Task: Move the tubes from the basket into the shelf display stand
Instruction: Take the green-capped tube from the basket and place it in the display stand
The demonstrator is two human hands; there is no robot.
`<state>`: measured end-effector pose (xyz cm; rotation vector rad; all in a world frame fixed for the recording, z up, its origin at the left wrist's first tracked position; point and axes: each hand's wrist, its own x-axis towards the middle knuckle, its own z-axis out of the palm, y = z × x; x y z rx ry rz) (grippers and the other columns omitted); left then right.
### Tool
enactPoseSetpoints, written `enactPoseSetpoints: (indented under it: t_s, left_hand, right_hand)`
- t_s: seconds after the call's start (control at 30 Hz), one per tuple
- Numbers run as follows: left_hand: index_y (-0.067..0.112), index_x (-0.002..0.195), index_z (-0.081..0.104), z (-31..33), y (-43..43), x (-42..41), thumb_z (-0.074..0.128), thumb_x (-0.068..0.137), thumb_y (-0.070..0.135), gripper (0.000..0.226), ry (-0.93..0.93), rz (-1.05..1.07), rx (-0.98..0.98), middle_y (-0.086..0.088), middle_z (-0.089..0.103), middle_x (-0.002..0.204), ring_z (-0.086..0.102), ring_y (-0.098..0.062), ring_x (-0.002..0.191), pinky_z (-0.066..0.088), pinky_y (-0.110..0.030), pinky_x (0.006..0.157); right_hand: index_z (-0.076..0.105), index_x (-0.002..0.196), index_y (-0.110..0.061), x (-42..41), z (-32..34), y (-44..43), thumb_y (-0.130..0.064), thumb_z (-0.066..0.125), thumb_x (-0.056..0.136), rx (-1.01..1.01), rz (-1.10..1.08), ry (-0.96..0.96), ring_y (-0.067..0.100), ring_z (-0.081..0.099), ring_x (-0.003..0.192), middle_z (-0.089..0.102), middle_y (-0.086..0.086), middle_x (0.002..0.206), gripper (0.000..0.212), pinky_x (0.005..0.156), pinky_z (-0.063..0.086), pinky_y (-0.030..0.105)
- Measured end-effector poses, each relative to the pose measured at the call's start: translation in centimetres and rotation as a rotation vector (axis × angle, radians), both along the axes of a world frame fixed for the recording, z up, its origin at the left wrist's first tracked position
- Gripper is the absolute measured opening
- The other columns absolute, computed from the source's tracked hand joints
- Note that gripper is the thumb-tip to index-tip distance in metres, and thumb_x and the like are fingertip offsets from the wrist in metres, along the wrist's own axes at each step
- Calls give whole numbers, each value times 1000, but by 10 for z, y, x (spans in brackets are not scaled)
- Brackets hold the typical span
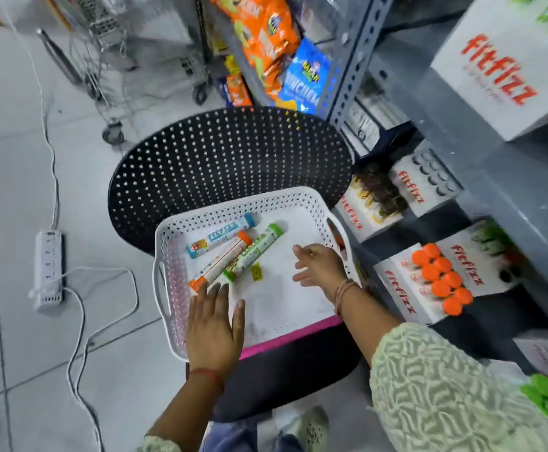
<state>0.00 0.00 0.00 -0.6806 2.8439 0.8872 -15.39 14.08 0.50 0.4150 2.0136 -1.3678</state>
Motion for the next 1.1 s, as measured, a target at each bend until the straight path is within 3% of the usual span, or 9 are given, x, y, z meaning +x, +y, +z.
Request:
enactPoseSetpoints:
  t_s: [0.1, 0.2, 0.33, 0.43, 0.7, 0.77, 0.9, 1.03, 1.1]
  left_hand:
    - [4, 135, 34, -19, 7, 10, 12, 85, 56, 75, -46, -67, -97, -18, 34, 146, 19, -33, 139, 10, -41, 115]
    - [6, 138, 27, -33, 9, 13, 9, 88, 55, 73, -18, -73, -187, -16, 26, 148, 14, -33, 138, 1, -36, 114]
    - [6, 140, 22, -38, 9, 14, 20, 88, 50, 67, -2, -77, -255, -11, 15, 148, 13, -33, 138, 6, -38, 113]
    - [7, 141, 19, -41, 9, 15, 21, 88, 50, 68, 0, -64, -261, -11, 14, 149, 11, -32, 140, 7, -40, 114]
    - [11, 140, 10, -31, 7, 15, 5, 89, 57, 69, 31, -96, -184, -12, 12, 150, -5, -15, 142, -6, -27, 115]
    - [6, 139, 16, -25, 7, 13, 1, 88, 59, 75, 27, -98, -155, -17, 18, 148, 8, -22, 141, -4, -27, 115]
    - [-9, 132, 32, -2, 28, -8, 1, 87, 60, 87, 33, -159, -115, -31, 36, 140, 30, -43, 132, 24, -52, 110]
    - [-8, 132, 32, 37, 84, -46, 2, 88, 58, 85, 175, -345, -83, -30, 35, 141, 27, -43, 134, 24, -54, 109]
    - [-9, 131, 33, 62, 124, -64, 5, 90, 54, 80, 283, -459, -61, -31, 36, 140, 30, -45, 132, 26, -54, 107]
  right_hand:
    - [54, 72, -7, -17, -19, -22, -23, 60, 87, -35, -76, -36, 26, 61, 63, 55, 9, 70, 22, 58, 52, 28]
    - [54, 67, -8, -35, -35, -46, -30, 66, 82, -19, -125, -34, 33, 66, 80, 60, 13, 71, 29, 73, 57, 39]
    - [61, 104, 5, -53, -55, -76, -35, 76, 70, 35, -188, 26, 38, 68, 94, 66, 21, 109, 54, 79, 59, 47]
    - [55, 113, 3, -51, -67, -87, -20, 78, 67, 119, -179, 80, 38, 64, 103, 63, 24, 118, 56, 86, 55, 50]
    - [54, 83, -14, -10, -23, -31, -12, 82, 60, -38, -456, 224, 32, 65, 89, 65, 14, 97, 37, 80, 57, 53]
    - [51, 76, -22, -1, 2, -6, -13, 83, 58, -45, -494, 325, 29, 63, 84, 64, 12, 93, 38, 78, 56, 54]
    - [47, 68, -33, 21, 61, 59, -19, 85, 52, 19, -571, 571, 15, 58, 66, 62, -7, 70, 44, 66, 53, 39]
    - [50, 68, -38, 50, 119, 125, -16, 86, 51, 123, -699, 787, -11, 53, 55, 56, -18, 62, 45, 56, 46, 10]
    - [53, 71, -34, 66, 148, 159, -20, 86, 51, 192, -752, 853, -15, 53, 54, 56, -20, 60, 41, 56, 45, 8]
